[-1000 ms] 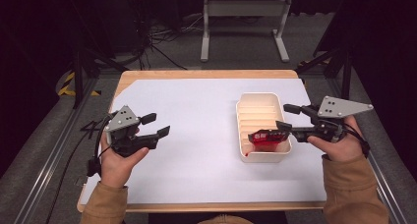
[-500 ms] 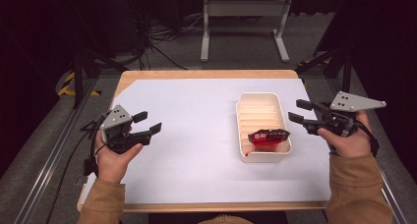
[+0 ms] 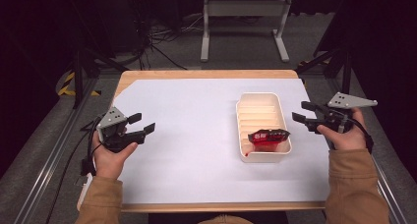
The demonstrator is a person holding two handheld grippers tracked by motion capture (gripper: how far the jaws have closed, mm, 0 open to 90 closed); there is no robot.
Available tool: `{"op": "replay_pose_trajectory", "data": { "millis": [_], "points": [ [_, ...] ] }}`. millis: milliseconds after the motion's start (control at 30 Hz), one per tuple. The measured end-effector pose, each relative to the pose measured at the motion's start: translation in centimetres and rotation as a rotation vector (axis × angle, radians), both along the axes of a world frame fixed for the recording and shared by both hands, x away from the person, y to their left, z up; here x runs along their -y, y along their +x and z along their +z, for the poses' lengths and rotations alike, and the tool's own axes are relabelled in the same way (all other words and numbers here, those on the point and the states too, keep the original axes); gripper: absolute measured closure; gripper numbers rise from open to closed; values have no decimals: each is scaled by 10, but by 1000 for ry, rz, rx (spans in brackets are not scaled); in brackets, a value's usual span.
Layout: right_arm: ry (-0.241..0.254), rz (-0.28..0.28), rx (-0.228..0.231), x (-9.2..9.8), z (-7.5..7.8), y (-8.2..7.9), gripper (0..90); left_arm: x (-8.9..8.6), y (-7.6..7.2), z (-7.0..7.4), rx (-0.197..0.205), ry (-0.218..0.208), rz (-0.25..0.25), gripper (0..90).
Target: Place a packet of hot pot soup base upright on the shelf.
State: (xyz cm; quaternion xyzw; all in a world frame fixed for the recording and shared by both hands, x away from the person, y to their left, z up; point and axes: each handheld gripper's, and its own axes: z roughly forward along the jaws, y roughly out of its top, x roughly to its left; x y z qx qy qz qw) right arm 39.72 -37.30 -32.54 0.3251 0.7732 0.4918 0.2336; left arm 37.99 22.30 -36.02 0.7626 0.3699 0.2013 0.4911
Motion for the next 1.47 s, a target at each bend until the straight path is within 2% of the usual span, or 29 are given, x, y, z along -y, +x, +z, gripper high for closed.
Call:
{"op": "replay_pose_trajectory", "data": {
  "millis": [400,667,967,1067,1167,1333,1467],
  "points": [
    [-11,-46,-49,13,-34,19,405,-8,6,-14,-24,-24,30,373],
    [-32,-37,-56,19,-49,25,422,-8,7,-17,-27,-26,30,372],
    [-60,-57,-122,16,-74,35,421,-9,11,-24,-39,-16,17,372],
    [-84,-73,-141,15,-81,38,418,-9,11,-26,-48,-23,21,372],
    [-109,-68,-152,14,-84,40,443,-9,13,-28,-51,-21,19,372],
    [-96,-50,-132,12,-83,39,456,-8,14,-30,-66,-15,28,371],
    [-94,-55,-134,11,-82,39,448,-8,14,-30,-71,-20,30,371]
  ]
}}
